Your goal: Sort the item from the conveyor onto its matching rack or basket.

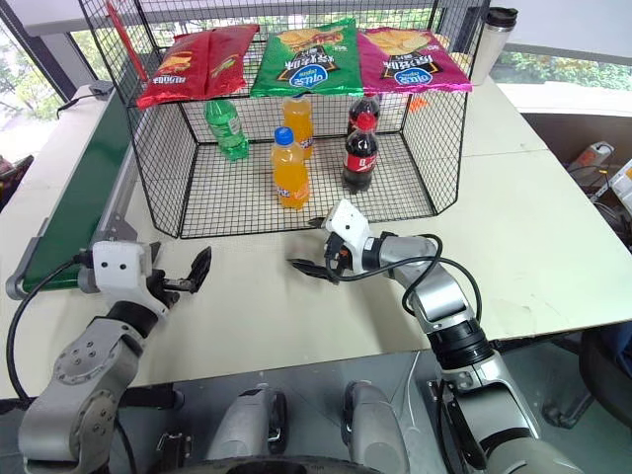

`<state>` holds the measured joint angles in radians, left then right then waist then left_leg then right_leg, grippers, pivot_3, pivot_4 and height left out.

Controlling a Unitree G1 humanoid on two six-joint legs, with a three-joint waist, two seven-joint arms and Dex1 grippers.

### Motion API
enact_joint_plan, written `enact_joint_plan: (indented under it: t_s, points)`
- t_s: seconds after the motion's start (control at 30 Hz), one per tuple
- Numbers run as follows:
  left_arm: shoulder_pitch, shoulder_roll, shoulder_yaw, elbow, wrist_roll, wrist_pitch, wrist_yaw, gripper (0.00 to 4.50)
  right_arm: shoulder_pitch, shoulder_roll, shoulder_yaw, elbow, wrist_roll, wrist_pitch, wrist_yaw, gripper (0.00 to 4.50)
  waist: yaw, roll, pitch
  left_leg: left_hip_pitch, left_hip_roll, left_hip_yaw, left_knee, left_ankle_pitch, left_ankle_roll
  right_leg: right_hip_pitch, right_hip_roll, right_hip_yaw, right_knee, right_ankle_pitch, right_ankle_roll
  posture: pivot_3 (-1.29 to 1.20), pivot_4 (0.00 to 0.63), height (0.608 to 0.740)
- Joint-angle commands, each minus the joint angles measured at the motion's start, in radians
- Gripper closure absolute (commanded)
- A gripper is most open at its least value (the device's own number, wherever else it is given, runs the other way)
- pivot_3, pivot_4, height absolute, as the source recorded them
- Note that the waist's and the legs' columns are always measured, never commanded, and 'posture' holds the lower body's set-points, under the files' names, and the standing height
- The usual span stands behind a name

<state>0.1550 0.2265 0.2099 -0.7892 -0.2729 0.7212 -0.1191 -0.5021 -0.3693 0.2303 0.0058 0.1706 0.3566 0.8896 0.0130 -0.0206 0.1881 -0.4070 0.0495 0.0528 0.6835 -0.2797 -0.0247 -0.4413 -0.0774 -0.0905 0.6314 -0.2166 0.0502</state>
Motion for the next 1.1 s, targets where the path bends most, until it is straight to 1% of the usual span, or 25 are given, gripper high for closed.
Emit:
enact_joint_plan:
  t_s: [0.03, 0.17, 1.1]
  points:
    - [-0.008, -0.003, -0.006, -0.025, 0.006, -0.038, 0.006, 0.03, -0.009, 0.003, -0.001, -0.027, 0.012, -0.012, 0.004, 0.00, 0.000, 0.000, 0.000, 0.000, 0.000, 0.000, 0.000, 0.000, 0.000, 0.000, 0.000, 0.000, 0.000, 0.000, 0.000, 0.00, 0.150, 0.740]
    - [-0.017, 0.002, -0.022, -0.030, 0.009, -0.017, 0.015, 0.03, -0.008, 0.001, -0.002, -0.028, 0.013, -0.013, 0.009, 0.00, -0.001, 0.000, 0.000, 0.000, 0.000, 0.000, 0.000, 0.000, 0.000, 0.000, 0.000, 0.000, 0.000, 0.000, 0.000, 0.00, 0.150, 0.740]
    - [-0.035, 0.015, -0.039, -0.022, 0.010, -0.012, 0.020, 0.03, 0.002, 0.000, -0.008, -0.042, 0.021, -0.024, 0.021, 0.00, -0.001, 0.000, 0.000, 0.000, 0.000, 0.000, 0.000, 0.000, 0.000, 0.000, 0.000, 0.000, 0.000, 0.000, 0.001, 0.00, 0.150, 0.740]
